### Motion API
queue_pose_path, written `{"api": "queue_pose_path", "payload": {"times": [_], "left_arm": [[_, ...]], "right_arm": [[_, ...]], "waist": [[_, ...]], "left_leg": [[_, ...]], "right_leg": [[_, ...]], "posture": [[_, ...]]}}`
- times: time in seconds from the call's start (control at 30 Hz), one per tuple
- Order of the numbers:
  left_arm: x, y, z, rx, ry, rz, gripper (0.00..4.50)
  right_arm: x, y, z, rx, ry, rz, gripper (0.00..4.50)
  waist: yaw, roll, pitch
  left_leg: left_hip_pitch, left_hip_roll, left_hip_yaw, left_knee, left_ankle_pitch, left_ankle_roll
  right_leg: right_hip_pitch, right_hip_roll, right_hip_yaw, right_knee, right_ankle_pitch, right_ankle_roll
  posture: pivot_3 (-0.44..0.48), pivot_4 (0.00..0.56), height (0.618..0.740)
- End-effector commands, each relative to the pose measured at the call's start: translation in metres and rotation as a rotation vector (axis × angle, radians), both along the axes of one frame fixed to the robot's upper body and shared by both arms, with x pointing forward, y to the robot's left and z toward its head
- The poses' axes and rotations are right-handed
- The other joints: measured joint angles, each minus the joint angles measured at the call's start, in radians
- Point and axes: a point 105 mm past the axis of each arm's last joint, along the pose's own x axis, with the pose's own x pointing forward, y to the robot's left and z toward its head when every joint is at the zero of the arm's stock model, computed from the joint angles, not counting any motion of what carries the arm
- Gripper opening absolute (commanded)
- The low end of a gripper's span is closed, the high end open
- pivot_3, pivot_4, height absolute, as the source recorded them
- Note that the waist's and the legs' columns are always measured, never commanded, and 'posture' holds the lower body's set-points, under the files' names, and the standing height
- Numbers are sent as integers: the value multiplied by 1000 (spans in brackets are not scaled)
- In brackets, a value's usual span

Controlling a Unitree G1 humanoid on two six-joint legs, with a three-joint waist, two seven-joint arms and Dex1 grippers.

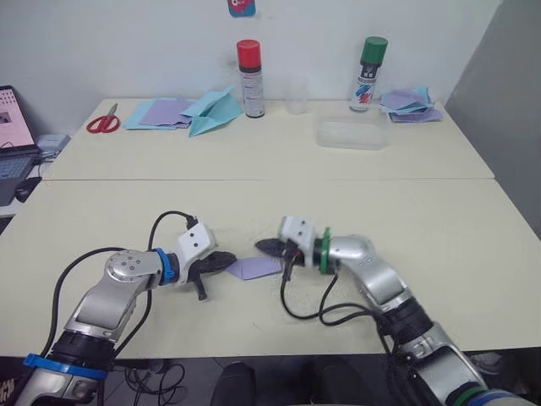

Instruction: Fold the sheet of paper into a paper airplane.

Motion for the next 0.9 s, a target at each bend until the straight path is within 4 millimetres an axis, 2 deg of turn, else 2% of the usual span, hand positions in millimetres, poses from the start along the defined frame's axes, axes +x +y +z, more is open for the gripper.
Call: {"api": "queue_pose_path", "payload": {"times": [0.03, 0.13, 0.23, 0.33, 0.43, 0.53, 0.67, 0.77, 0.9], "left_arm": [[-8, 16, -24, 69, 97, 55, 0], [-8, 17, -18, 42, 96, 63, 0], [-6, 14, -1, -57, 91, 88, 0], [3, -2, 28, -251, 50, 142, 0], [5, -20, 36, -336, 35, 161, 0], [0, -32, 26, -347, 47, 180, 0], [-12, -31, -3, -221, 66, 190, 0], [-12, -12, -18, -175, 58, 273, 0], [-9, 23, -33, -108, 31, 371, 0]], "right_arm": [[7, -1, -9, -69, -30, -29, 8], [7, -2, -18, -123, -41, -19, 8], [7, -6, -24, -151, -36, -20, 8], [7, -9, -28, -174, -39, -22, 8], [7, -9, -29, -173, -33, -23, 8], [5, -9, -29, -175, -30, -21, 8], [4, -10, -30, -180, -27, -21, 8], [3, -12, -31, -186, -20, -21, 8], [2, -13, -32, -193, -11, -20, 8]], "waist": [[0, 0, 0], [-2, 0, 0], [-3, 0, 0], [-2, 0, 0], [-1, -4, 1], [-1, -4, 0], [-2, -4, 1], [1, -4, 0], [1, -4, -1]], "left_leg": [[0, 0, 1, 0, 0, 0], [1, 0, 1, 0, 0, 0], [1, 1, -1, -1, 0, 0], [0, 1, -1, -1, 0, 0], [-1, 1, -1, 0, 0, 0], [-1, 1, -1, 0, 0, 0], [-1, 1, -1, -1, 0, 0], [-1, 1, -1, -1, 0, 0], [1, 0, -1, 0, 0, 0]], "right_leg": [[0, 0, 1, 0, 0, 0], [0, 0, 1, 0, 0, 0], [0, 1, 0, 0, 0, 0], [0, 2, -1, 0, 0, 0], [0, 1, -1, 0, 0, 0], [0, 1, 0, 0, 0, 0], [0, 1, 0, -1, 0, 0], [0, 1, -1, -2, 0, 0], [1, 0, 0, -2, 0, 0]], "posture": [[0, 150, 740], [0, 150, 740], [0, 150, 740], [0, 150, 740], [0, 150, 740], [0, 150, 740], [0, 150, 740], [0, 150, 740], [0, 150, 740]]}}
